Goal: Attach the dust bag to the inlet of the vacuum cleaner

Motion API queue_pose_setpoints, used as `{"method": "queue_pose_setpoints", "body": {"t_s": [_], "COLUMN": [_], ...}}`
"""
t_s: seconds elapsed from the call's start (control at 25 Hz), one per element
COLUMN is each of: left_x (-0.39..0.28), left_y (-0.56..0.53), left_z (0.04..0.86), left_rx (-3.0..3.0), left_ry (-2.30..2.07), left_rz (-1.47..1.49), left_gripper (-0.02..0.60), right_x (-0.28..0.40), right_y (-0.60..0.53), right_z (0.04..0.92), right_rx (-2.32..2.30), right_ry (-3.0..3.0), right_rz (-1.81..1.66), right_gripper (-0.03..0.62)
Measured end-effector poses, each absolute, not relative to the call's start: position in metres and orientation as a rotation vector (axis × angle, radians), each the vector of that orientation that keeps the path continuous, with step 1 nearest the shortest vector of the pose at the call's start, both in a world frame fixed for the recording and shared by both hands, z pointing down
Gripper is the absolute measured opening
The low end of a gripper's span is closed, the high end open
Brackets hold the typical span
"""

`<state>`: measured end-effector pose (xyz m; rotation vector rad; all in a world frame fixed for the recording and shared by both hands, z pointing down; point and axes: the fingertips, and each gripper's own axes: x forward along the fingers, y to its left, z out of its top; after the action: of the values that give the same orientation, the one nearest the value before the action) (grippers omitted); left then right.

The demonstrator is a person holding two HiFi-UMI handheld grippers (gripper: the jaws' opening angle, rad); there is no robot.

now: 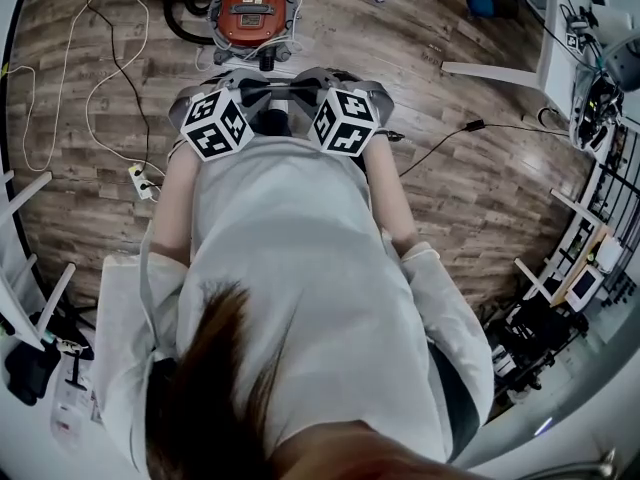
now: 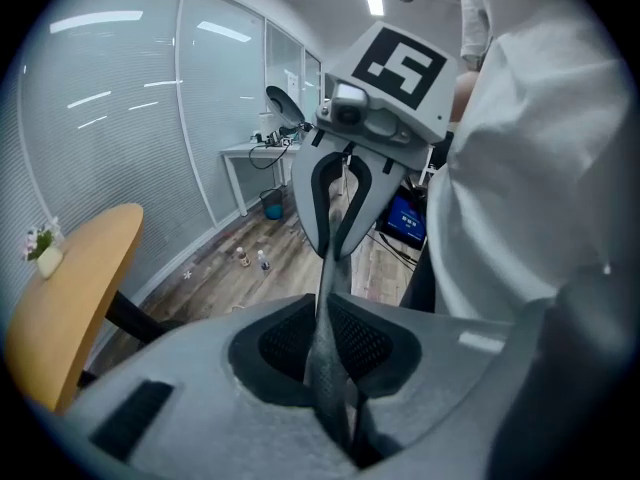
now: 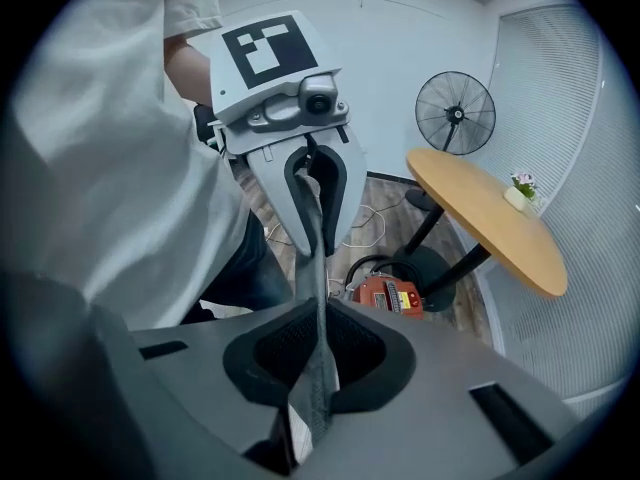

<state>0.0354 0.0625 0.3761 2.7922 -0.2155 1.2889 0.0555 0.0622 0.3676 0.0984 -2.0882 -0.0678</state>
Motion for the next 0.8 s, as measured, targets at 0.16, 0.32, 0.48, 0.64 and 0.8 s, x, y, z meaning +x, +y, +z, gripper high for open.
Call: {"method": "queue_pose_setpoints", "body": {"t_s": [0.16, 0.32, 0.48, 0.64, 0.8], "left_x": [0.033, 0.030, 0.024, 0.018, 0.016], "left_y": [0.068, 0.072, 0.071, 0.071, 0.083], "left_z": [0.410, 0.445, 0.473, 0.505, 0.540], "left_rx": [2.719, 2.679, 2.657, 2.586, 2.482], "left_ry": [-0.237, -0.285, -0.303, -0.292, -0.226], "left_rz": [1.343, 1.345, 1.361, 1.348, 1.360], "left_gripper": [0.046, 0.048, 0.051, 0.052, 0.052], "right_x": [0.054, 0.051, 0.045, 0.040, 0.038], "right_y": [0.066, 0.070, 0.070, 0.070, 0.081], "right_z": [0.396, 0.430, 0.459, 0.489, 0.519], "right_rx": [0.035, 0.017, 0.057, 0.071, 0.030], "right_ry": [-2.050, -2.032, -2.028, -2.004, -1.956], "right_rz": [-0.049, 0.007, 0.056, 0.084, 0.119], "right_gripper": [0.031, 0.031, 0.032, 0.032, 0.031]}}
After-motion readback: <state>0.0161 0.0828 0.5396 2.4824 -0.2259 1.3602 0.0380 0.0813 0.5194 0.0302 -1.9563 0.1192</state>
